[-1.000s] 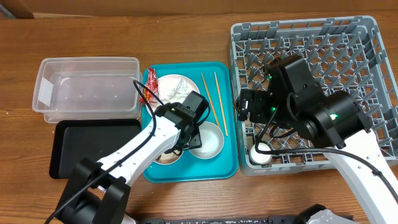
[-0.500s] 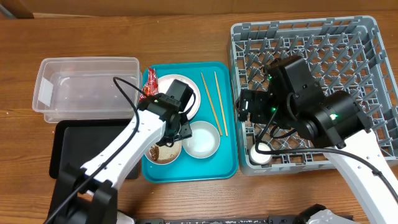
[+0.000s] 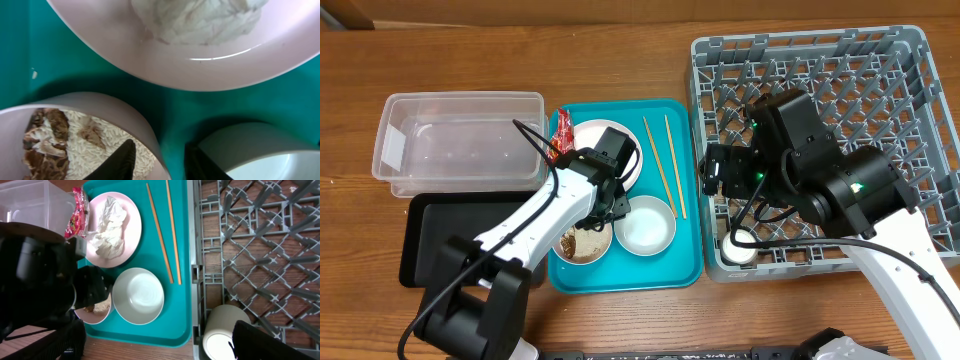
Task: Sort waste into correct bins and load items into the dishwasher
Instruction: 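Grasp the rim of the pink rice bowl with the left gripper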
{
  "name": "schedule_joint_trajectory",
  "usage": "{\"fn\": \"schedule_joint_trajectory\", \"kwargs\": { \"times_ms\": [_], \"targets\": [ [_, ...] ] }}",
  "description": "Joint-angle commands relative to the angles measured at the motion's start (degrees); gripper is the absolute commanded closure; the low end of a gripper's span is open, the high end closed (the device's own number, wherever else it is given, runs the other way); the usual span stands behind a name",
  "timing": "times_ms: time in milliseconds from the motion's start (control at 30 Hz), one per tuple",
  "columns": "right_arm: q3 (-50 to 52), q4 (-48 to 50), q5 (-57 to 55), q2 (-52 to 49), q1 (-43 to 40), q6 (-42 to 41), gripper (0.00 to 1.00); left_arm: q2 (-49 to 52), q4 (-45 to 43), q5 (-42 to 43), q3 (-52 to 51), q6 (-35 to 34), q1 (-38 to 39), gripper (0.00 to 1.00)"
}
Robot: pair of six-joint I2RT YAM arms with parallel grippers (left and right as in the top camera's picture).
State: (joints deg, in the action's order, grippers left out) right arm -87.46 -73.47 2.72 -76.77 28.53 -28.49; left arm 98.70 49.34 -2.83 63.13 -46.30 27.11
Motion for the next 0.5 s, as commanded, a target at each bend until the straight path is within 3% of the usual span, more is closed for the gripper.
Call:
{"fn": "schedule_joint_trajectory", "kwargs": {
  "times_ms": [0, 133, 200, 467],
  "targets": [
    [-1.0, 0.1, 0.0, 0.3, -0.2, -0.3, 0.05, 0.2, 0.2, 2.5, -0.1, -0.3, 0.4, 0.71],
    [-1.0, 0.1, 0.0, 0.3, -0.2, -0.2, 0.05, 0.2, 0.8, 3.6, -0.1, 1.2, 1.9, 0.83],
    [-1.0, 0.1, 0.0, 0.3, -0.2, -0.2, 0.05, 0.2, 1.8, 2.7, -0.1, 1.5, 3.0, 0.84],
    [-1.0, 0.0, 0.0, 0.3, -0.2, -0.3, 0.05, 0.3, 3.8, -3.8, -2.1, 1.0, 4.6, 0.78]
  ]
}}
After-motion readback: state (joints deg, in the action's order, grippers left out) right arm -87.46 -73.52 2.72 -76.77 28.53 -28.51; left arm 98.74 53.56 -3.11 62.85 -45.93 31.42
